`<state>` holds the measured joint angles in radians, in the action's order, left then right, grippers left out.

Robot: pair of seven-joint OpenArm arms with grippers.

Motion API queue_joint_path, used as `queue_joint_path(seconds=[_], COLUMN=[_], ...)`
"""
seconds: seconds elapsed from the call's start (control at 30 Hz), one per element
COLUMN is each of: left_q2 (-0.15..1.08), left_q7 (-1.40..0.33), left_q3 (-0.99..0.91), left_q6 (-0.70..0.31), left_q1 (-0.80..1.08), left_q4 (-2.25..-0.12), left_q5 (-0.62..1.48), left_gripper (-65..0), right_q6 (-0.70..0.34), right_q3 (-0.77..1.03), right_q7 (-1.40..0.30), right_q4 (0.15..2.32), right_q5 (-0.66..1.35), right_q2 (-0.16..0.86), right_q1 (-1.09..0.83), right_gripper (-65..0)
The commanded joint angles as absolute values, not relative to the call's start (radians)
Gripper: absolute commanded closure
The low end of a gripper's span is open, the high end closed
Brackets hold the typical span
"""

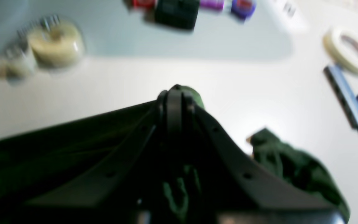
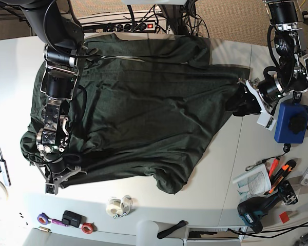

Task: Layout the t-shirt on the table in an organized manner, then fold the t-shirt properly
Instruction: 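Pull the shirt side with the right gripper outward to widen it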

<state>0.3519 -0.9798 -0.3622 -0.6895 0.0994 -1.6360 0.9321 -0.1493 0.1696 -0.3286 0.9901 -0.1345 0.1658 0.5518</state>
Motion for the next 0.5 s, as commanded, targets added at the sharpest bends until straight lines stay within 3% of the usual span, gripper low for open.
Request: queue_joint_path(seconds=[0.0, 0.27, 0.47], left_q2=[0.366, 0.365, 0.365], left_q7=[-0.961, -0.961, -0.961], left_q3=[-0.369, -0.369, -0.369], left_q6=[-0.698, -0.698, -0.698], left_q1=[0.086, 0.086, 0.086], left_q4=[-1.652, -1.652, -1.652], left_q5=[0.957, 0.957, 0.957], left_gripper=[-23.2, -23.2, -23.2], right_q6=[-0.144, -0.145, -0.144], right_q3=[0.171, 0.171, 0.171], right_q7=[-0.272, -0.119, -0.066], right_q4=[1.007, 1.006, 1.006], right_q5=[-0.14, -0.149, -0.147], right_q2=[0.175, 0.175, 0.178], right_q1=[0.594, 0.635, 0.672], right_gripper=[0.0, 0.0, -28.2])
